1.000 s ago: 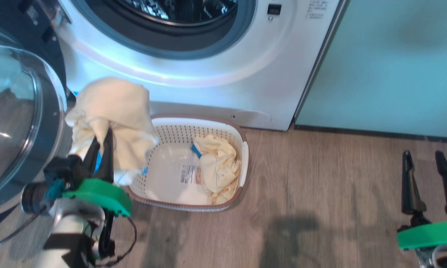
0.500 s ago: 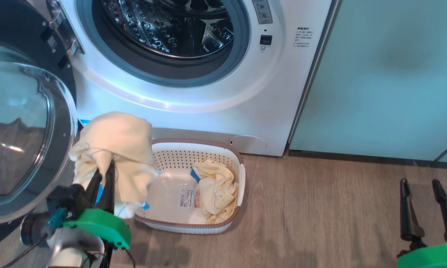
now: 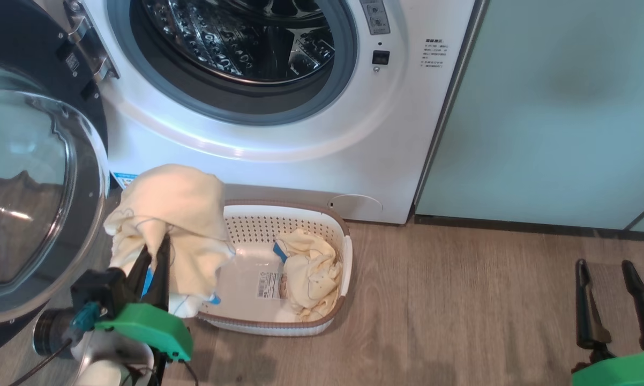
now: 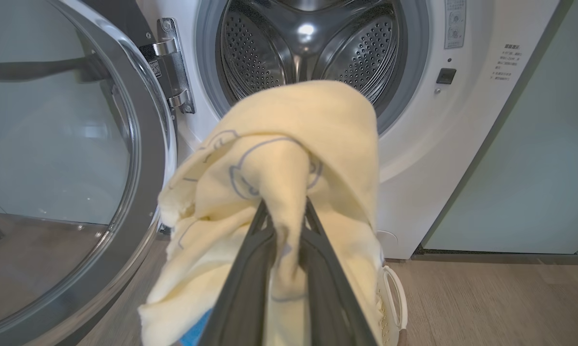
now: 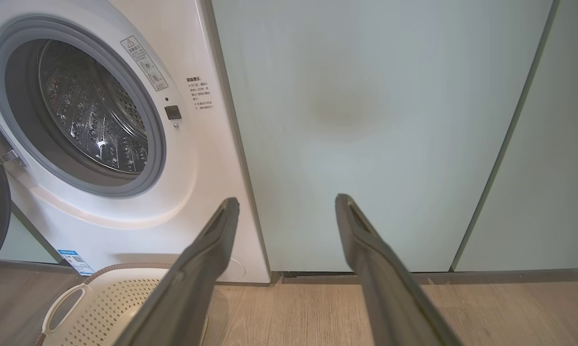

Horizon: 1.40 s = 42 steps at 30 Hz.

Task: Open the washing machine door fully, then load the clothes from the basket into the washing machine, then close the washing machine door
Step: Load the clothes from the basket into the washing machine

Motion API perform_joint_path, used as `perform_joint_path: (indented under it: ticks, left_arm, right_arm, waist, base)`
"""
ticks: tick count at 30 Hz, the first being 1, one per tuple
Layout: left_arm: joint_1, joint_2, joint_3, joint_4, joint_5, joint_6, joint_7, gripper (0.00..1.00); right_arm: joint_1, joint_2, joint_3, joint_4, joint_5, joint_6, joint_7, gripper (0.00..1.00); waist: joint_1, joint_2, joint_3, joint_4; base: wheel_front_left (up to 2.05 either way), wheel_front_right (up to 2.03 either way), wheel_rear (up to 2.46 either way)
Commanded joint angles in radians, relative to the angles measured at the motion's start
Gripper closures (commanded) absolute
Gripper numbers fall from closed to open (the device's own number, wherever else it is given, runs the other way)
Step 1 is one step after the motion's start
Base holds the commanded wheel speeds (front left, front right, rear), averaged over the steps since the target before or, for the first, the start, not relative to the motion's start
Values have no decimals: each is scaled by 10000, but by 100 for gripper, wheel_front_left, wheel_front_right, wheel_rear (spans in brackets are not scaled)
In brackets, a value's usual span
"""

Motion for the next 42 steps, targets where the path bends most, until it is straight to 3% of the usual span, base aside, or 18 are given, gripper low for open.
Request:
perform_joint_path:
  ticks: [1, 19, 27, 42]
  left_arm:
    - [-414, 224, 395, -397, -44, 82, -84, 100]
    - [-1125, 173, 290, -69, -235, 65, -276, 100]
    - [-2273, 277, 300, 417, -428, -148, -394, 100]
    - [-5852, 737, 385, 2382, -764, -670, -414, 100]
  right_arm:
    - [-175, -137, 197, -404, 18, -29, -4, 0]
    - [-460, -129, 267, -458, 141, -29, -108, 0]
    - [-833, -128, 280, -515, 263, -29, -287, 0]
    - [-1907, -128, 266, -384, 571, -29, -749, 0]
  waist:
    - [0, -1, 55, 4]
    - [0, -1, 733, -101]
    - [0, -1, 1825, -300]
    - [0, -1, 4296, -824]
  base:
    - [0, 0, 0]
    - [0, 0, 0]
    - [0, 0, 0]
    - [0, 0, 0]
